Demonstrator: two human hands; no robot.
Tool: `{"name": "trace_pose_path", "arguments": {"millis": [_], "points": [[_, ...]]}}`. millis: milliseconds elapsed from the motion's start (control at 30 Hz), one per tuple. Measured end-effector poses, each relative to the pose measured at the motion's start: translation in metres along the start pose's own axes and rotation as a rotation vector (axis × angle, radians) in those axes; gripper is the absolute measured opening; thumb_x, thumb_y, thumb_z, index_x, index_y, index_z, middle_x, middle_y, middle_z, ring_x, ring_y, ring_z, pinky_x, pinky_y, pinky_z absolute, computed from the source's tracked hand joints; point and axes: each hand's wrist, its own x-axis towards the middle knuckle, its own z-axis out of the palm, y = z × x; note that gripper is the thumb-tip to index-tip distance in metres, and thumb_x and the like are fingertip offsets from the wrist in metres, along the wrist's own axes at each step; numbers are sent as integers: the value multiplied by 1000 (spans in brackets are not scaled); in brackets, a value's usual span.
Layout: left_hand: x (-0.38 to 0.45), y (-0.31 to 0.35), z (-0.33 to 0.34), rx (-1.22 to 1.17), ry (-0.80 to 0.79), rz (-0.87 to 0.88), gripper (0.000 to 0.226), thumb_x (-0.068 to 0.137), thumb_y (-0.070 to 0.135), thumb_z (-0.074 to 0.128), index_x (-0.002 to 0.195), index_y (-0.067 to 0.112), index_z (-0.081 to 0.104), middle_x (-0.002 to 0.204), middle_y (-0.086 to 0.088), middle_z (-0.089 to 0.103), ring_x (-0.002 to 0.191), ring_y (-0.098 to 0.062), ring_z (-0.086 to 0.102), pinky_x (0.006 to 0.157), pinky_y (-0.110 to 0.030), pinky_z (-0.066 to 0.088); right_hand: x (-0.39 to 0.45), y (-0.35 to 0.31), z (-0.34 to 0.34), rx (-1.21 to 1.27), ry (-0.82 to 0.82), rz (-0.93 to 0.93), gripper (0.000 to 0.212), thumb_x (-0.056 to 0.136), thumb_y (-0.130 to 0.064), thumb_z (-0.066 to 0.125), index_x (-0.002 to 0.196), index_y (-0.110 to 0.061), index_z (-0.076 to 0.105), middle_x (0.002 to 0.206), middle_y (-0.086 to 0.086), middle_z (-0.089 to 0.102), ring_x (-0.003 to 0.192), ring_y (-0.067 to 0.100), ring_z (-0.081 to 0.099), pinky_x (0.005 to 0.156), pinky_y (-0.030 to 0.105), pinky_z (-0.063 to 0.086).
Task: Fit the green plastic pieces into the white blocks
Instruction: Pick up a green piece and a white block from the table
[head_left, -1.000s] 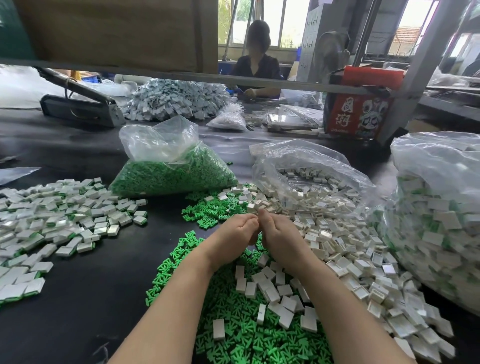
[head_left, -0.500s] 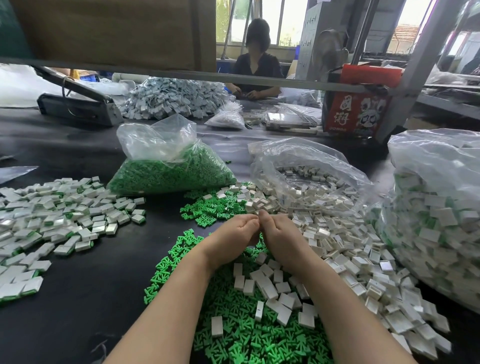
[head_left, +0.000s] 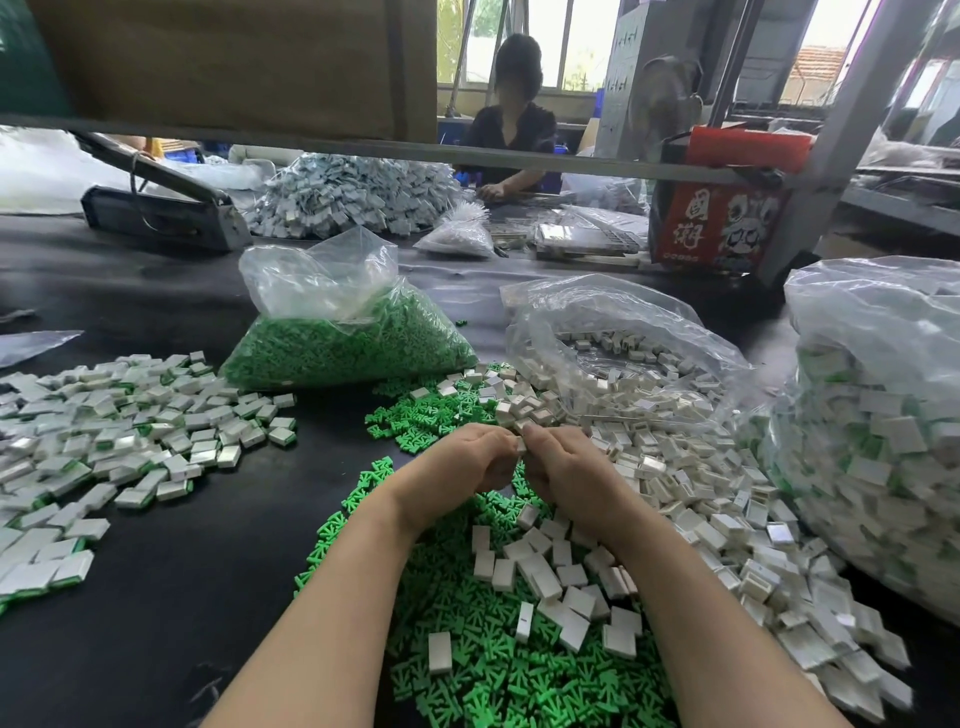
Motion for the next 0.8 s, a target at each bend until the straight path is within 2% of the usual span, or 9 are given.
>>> {"name": "trace_pose_path", "arguments": {"millis": [267, 467, 533, 600, 633, 733, 800], "points": [[-1, 0, -3, -32, -48, 9, 33, 93, 28, 40, 60, 25, 37, 55, 10, 31, 50, -9, 24, 48, -16, 27, -1, -6, -1, 86, -16, 33, 48, 105, -18, 37, 57, -18, 39, 46, -9, 33, 42, 9, 27, 46, 29, 22], [2, 1, 0, -31, -29, -6, 28, 93, 29, 41, 65, 23, 40, 58, 11, 34, 51, -7, 29, 50, -12, 32, -1, -5, 2, -67, 73, -19, 52, 105, -21, 35, 53, -20, 39, 43, -9, 35, 43, 9, 28, 53, 36, 24], [1, 2, 2, -18, -20, -32, 28, 93, 29, 41, 73, 13, 50, 62, 6, 41, 57, -10, 36, 55, -13, 35, -2, -3, 4, -124, 85, -18, 54, 106, -27, 33, 53, -20, 41, 45, -8, 37, 44, 12, 30, 54, 38, 26], [2, 0, 4, 6, 5, -58, 35, 100, 26, 40, 95, -3, 59, 78, -7, 46, 71, -18, 41, 63, -17, 41, -3, -2, 6, -213, 81, -25, 56, 106, -32, 31, 53, -20, 44, 44, -8, 42, 45, 11, 35, 55, 39, 31], [2, 0, 5, 13, 15, -65, 35, 103, 23, 39, 103, -5, 59, 84, -9, 47, 76, -19, 42, 66, -19, 43, -3, -2, 6, -229, 80, -29, 56, 106, -33, 31, 53, -20, 46, 43, -9, 44, 44, 7, 37, 55, 37, 32], [1, 1, 6, 36, 14, -70, 32, 105, 19, 35, 100, -1, 60, 87, -10, 45, 78, -21, 41, 69, -23, 42, -4, -3, 5, -255, 73, -47, 57, 106, -36, 30, 54, -19, 49, 43, -10, 46, 43, 4, 38, 54, 33, 34], [1, 3, 6, 54, 7, -76, 37, 105, 19, 34, 101, -9, 57, 88, -12, 44, 80, -22, 39, 73, -29, 39, -4, -3, 5, -297, 68, -61, 58, 106, -36, 30, 54, -20, 49, 43, -10, 47, 43, 4, 40, 55, 34, 36]]}}
